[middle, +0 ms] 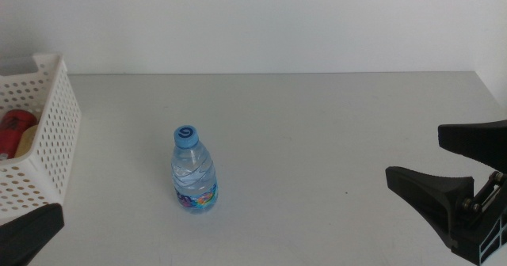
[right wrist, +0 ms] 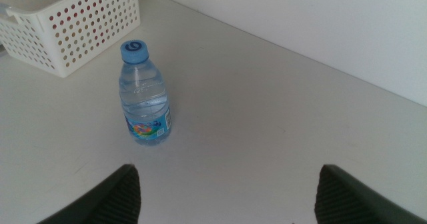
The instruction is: Use arms to grab the bottles and put them into the dustbin to the left of the table.
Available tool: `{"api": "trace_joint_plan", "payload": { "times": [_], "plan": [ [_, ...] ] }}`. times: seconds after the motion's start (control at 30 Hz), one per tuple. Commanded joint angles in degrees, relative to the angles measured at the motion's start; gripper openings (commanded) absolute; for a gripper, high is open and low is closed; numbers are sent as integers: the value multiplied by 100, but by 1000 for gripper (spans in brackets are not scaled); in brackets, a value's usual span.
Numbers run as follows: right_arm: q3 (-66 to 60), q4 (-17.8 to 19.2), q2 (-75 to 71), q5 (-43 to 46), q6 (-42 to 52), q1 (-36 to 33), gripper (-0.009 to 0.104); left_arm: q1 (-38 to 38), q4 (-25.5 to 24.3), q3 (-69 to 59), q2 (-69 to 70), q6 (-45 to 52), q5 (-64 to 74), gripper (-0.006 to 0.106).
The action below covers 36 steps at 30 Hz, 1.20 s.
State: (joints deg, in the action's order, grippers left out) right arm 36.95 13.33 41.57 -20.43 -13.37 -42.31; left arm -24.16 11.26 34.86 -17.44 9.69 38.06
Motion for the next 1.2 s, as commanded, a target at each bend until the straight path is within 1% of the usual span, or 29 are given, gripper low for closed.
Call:
{"api": "trace_joint_plan", "payload": {
  "times": [0.0, 0.17, 0.23, 0.3, 0.43, 0.53, 0.6, 0.73, 0.87, 1.0, 1.17],
  "plan": [
    [130, 97, -21, 358, 85, 3, 67, -69, 86, 127, -208, -80, -466, 92],
    [130, 102, -16, 345, 85, 3, 67, -331, 86, 112, -952, -81, -1135, 92],
    [130, 96, -16, 345, 79, 3, 67, -551, 86, -44, -1362, -81, -1732, 92],
    [130, 96, -16, 345, 79, 3, 67, -779, 86, -341, -1786, -81, -2701, 92],
    [130, 96, -16, 345, 79, 3, 67, -1142, 154, -1269, -2544, -91, -5151, 92],
    [130, 96, -16, 345, 79, 3, 67, -1210, 204, -1931, -2962, -168, -6647, 92],
    [130, 96, -16, 345, 74, 3, 67, -1210, 191, -2298, -3225, -340, -7344, 92],
    [130, 96, -16, 345, 74, 3, 67, -1210, 191, -2894, -3762, -725, -8162, 92],
    [130, 96, -16, 345, 74, 3, 67, -1210, 197, -3177, -4259, -1132, -8772, 92],
    [130, 96, -16, 345, 74, 3, 67, -1210, 302, -3283, -4703, -1157, -9542, 92],
    [130, 96, -16, 345, 74, 3, 67, -1210, 290, -3283, -5228, -1091, -10265, 92]
  ]
}}
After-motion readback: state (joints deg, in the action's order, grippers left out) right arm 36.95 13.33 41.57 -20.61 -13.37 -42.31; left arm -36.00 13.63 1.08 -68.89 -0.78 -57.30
